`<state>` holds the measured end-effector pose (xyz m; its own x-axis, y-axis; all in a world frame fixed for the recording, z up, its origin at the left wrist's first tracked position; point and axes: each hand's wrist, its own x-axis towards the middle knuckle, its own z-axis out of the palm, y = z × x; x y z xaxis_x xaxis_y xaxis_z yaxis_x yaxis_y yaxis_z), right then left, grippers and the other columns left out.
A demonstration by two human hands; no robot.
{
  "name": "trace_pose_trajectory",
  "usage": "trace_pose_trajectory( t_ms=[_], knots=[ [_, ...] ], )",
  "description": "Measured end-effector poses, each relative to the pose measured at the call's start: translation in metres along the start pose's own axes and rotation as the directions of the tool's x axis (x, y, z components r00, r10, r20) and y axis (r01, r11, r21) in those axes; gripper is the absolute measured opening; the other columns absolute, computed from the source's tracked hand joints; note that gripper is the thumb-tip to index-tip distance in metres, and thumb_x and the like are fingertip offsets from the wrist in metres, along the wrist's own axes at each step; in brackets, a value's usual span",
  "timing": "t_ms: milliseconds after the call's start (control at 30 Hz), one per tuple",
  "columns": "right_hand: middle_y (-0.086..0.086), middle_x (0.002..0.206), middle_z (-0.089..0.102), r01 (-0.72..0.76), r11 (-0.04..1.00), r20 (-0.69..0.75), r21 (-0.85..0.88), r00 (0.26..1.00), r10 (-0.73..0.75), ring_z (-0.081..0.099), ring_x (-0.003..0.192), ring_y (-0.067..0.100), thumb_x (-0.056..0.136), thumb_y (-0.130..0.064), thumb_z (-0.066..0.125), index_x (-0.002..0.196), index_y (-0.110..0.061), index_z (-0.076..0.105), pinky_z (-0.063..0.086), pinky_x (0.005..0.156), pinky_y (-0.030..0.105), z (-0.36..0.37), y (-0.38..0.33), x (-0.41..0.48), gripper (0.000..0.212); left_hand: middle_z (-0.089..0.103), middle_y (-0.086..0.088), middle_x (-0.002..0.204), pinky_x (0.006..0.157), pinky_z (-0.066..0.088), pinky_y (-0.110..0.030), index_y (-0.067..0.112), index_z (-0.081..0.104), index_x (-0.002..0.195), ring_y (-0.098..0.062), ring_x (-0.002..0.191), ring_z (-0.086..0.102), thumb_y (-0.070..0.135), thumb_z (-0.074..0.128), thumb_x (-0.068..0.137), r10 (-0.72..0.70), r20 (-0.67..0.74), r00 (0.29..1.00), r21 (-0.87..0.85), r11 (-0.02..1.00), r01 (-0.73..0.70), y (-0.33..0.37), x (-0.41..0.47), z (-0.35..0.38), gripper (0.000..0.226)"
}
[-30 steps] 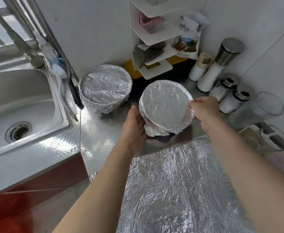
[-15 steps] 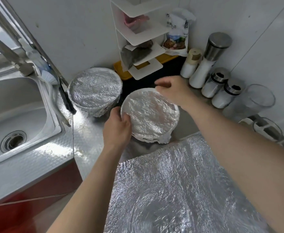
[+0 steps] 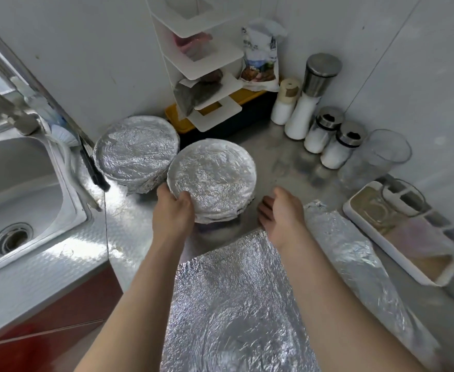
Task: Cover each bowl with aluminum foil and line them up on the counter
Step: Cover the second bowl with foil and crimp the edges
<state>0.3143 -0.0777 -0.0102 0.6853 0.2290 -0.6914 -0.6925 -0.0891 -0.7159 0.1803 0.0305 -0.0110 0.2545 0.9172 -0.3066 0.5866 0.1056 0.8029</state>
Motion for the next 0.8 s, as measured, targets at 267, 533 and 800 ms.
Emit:
trace_pose_trajectory(
  t_ms=[267,533,800],
  knots=[
    [0.004,0.076,0.059,-0.09,0.975,-0.025,0.205,0.995,0.098,0.057,0.068,0.02,0.095,-0.025,0.048,0.078,-0.014,0.056,0.049,0.065,0.031,0.022,0.01,0.007,0.022,0.052,-0.012,0.089,0.066,0.037,-0.038,0.002,0.05,0.112,-0.025,0.075,0.047,0.017,0.032,0.101,-0.02,-0.085,0.996,-0.165,0.986,0.006,-0.004,0.009,0.012,0.026],
    [0.005,0.07,0.07,-0.025,0.99,0.106,0.141,0.994,0.01,0.065,0.065,0.019,0.095,-0.039,0.053,0.084,-0.012,0.066,0.051,0.058,0.027,0.031,-0.009,0.031,0.032,0.058,-0.011,0.089,0.067,0.042,-0.041,0.007,0.05,0.108,-0.026,0.073,0.052,0.024,0.031,0.103,0.053,-0.072,0.996,-0.114,0.992,-0.061,-0.001,0.01,0.016,0.026],
    [0.005,0.131,0.06,0.087,0.995,0.239,-0.04,0.968,-0.075,0.059,0.118,0.024,0.089,-0.066,0.044,0.136,-0.018,0.051,0.046,0.102,0.047,0.041,-0.007,0.039,0.067,0.047,0.003,0.075,0.062,0.029,-0.034,0.002,0.045,0.112,-0.015,0.065,0.046,0.017,0.03,0.103,0.151,-0.076,0.986,0.049,0.988,-0.148,0.013,-0.003,0.019,0.024]
  ],
)
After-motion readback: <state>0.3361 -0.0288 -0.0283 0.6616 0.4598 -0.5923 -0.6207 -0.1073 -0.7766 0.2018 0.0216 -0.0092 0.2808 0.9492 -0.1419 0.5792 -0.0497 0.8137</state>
